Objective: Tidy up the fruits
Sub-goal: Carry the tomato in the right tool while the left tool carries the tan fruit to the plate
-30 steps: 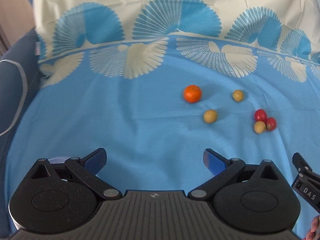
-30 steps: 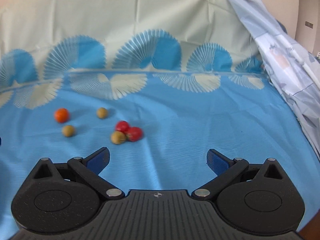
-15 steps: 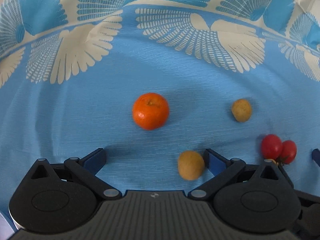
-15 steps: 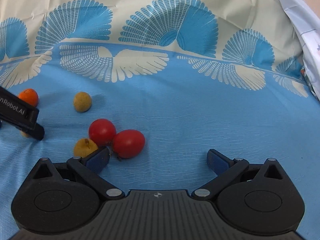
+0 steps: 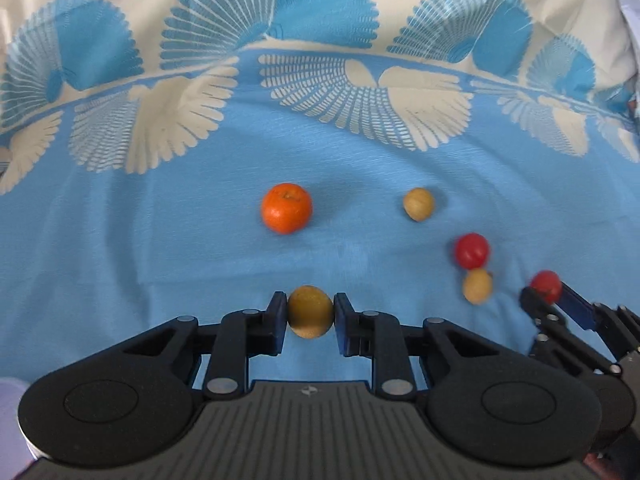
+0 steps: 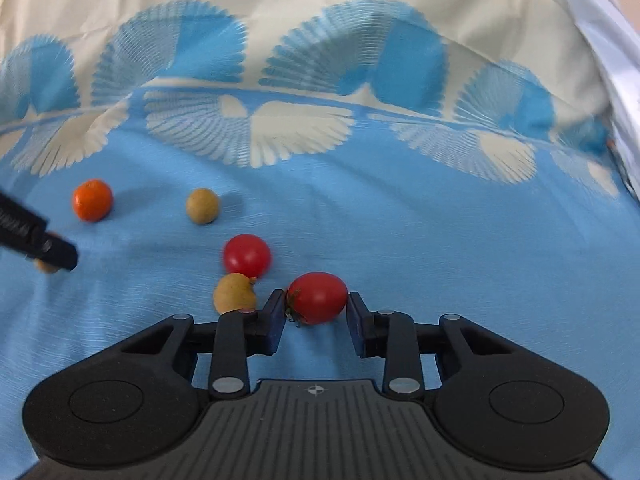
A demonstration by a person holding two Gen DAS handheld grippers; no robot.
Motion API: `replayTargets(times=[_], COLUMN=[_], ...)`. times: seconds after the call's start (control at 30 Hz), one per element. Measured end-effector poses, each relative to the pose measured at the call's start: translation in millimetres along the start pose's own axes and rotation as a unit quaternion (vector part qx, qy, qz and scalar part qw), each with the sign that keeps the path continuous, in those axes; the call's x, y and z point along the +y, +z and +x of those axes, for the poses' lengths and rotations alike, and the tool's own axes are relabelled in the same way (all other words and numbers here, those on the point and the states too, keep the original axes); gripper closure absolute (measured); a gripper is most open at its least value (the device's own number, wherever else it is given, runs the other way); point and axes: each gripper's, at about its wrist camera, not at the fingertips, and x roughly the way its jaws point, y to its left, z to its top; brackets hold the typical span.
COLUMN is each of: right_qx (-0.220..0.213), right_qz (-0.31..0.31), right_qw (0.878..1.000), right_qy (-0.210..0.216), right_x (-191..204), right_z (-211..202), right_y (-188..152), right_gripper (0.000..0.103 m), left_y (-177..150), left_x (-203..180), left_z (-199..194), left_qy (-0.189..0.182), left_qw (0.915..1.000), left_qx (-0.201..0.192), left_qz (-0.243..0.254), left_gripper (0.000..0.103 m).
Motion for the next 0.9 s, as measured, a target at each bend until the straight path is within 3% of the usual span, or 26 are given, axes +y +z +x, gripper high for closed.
replayTargets(times=[0.2, 0.3, 0.47, 0.6, 0.9], right_qx=[-0.015, -0.024, -0.050, -0.058, -0.061], right_qz=[0.054, 0.061, 0.034, 0.025, -0.023], right_qw=[0.998, 0.997, 0.992, 0.982, 0.956], right_qy=[0.015, 0.042, 0.109, 0.178, 0.287], right_x=[-12.8, -5.3, 28.7, 56.4, 112.8], right_z=[-99.5, -157.5, -247.7, -305.3, -394.4], right_y=[-17.8, -26.9, -38.7, -44.6, -66.4], right_gripper=[0.069, 0.069, 0.069, 0.069, 0.069], left_y=[-42.3, -70.0, -119.7, -158.4, -240.9], left_x=[20.4, 36.7, 73.8, 106.4, 157.3], left_z=[-90.5, -140.0, -214.1, -264.5, -335.9], left_qy=[-0.020, -0.016, 0.012, 0.042, 0.081], left_qw=[0.9996, 0.9995, 0.9987, 0.9964, 0.9891], left_qx=[-0.001, -0.005, -0.016, -0.024, -0.046], left_qz=[-0.020, -0.027, -0.047, -0.070, -0.114], left_gripper=[0.076, 0.076, 0.076, 0.076, 0.076])
